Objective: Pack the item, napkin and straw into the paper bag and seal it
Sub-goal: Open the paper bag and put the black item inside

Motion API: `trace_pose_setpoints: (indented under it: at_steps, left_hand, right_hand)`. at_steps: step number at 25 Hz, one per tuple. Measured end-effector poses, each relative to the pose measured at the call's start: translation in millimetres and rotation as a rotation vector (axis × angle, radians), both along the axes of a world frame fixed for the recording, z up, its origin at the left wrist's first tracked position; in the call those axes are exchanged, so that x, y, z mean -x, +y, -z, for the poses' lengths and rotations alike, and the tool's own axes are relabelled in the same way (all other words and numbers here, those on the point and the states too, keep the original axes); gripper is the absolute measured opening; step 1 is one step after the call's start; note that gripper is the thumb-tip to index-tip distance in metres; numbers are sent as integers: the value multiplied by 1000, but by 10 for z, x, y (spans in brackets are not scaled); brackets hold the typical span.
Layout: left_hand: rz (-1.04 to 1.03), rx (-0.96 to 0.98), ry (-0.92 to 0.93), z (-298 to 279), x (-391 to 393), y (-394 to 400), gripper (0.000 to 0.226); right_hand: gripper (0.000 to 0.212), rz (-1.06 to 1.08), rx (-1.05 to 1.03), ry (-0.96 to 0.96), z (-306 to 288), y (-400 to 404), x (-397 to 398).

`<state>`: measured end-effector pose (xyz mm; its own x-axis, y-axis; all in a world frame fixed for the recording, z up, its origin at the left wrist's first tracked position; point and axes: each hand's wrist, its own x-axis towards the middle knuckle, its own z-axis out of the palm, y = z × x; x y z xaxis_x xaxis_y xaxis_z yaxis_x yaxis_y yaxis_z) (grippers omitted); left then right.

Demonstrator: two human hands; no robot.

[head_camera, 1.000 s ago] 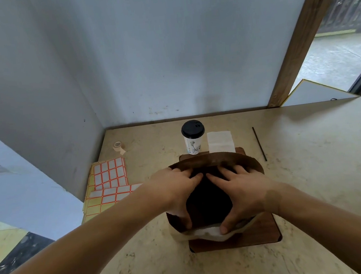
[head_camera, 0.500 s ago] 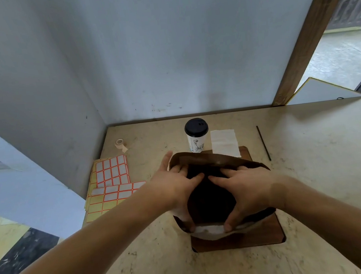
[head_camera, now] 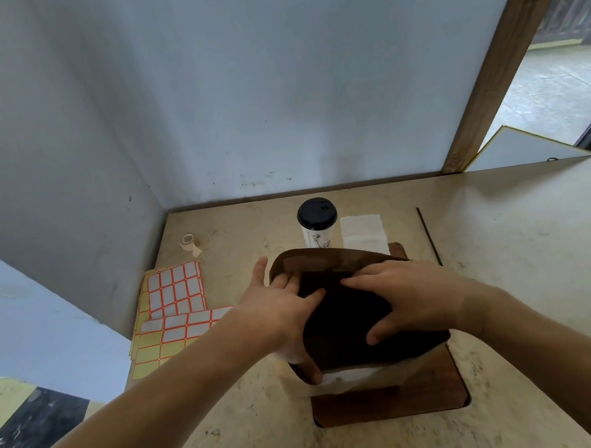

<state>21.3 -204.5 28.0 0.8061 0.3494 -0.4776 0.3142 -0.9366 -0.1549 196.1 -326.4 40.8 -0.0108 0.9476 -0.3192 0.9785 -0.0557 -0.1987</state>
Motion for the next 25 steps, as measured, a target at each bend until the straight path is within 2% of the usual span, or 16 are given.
trace_pose_setpoints:
  at_steps: [3, 6, 8, 9, 13, 19, 22, 25]
  left_hand:
    - [-5, 7, 1, -6, -35, 12, 120]
    - [-6, 9, 1, -10, -67, 15, 121]
    - [-3, 17, -7, -1, -82, 19, 122]
    - [-2, 21, -12, 5, -87, 21, 122]
    - [-4, 31, -28, 33, -111, 47, 123]
    - [-12, 76, -95, 66, -108, 91, 122]
    - [-8, 72, -124, 79, -87, 80, 120]
    - [-7, 73, -121, 74, -74, 54, 118]
  right_hand:
    - [64, 64, -40, 186, -139, 106, -82]
    - [38, 277, -336, 433, -231, 335, -223]
    - [21, 428, -548, 407, -221, 612, -385]
    - [20, 490, -592, 362, -198, 773, -468]
    - [42, 521, -441, 169, 88, 1369, -725]
    - [113, 283, -27, -26, 783, 1951, -915]
    - [124, 253, 59, -19, 1070, 2143, -961]
    - [118, 227, 58, -25, 1211, 2304, -970]
